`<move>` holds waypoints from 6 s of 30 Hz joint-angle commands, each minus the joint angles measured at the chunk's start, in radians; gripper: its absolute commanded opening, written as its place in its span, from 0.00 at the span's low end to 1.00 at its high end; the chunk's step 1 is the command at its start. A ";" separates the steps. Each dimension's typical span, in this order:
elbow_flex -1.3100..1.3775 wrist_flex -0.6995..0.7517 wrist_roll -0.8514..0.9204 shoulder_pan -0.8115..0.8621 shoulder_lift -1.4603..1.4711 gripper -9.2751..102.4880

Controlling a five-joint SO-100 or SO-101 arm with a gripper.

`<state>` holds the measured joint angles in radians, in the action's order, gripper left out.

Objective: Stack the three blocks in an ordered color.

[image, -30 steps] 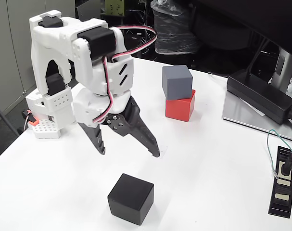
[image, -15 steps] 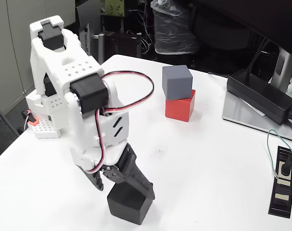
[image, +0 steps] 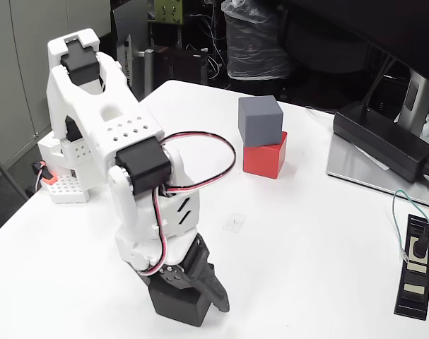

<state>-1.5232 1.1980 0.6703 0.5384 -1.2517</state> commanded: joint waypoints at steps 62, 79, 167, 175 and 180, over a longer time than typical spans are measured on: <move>0.124 0.387 -0.413 -1.035 -0.897 0.08; 0.215 0.387 -0.621 -1.129 -0.611 0.08; 0.212 0.385 -0.618 -0.939 -0.856 0.39; 0.130 0.383 -0.552 -0.796 -1.058 0.20; 0.071 0.382 -0.549 -0.715 -1.206 0.06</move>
<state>-1.4389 1.5815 0.1104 -0.2071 -2.3961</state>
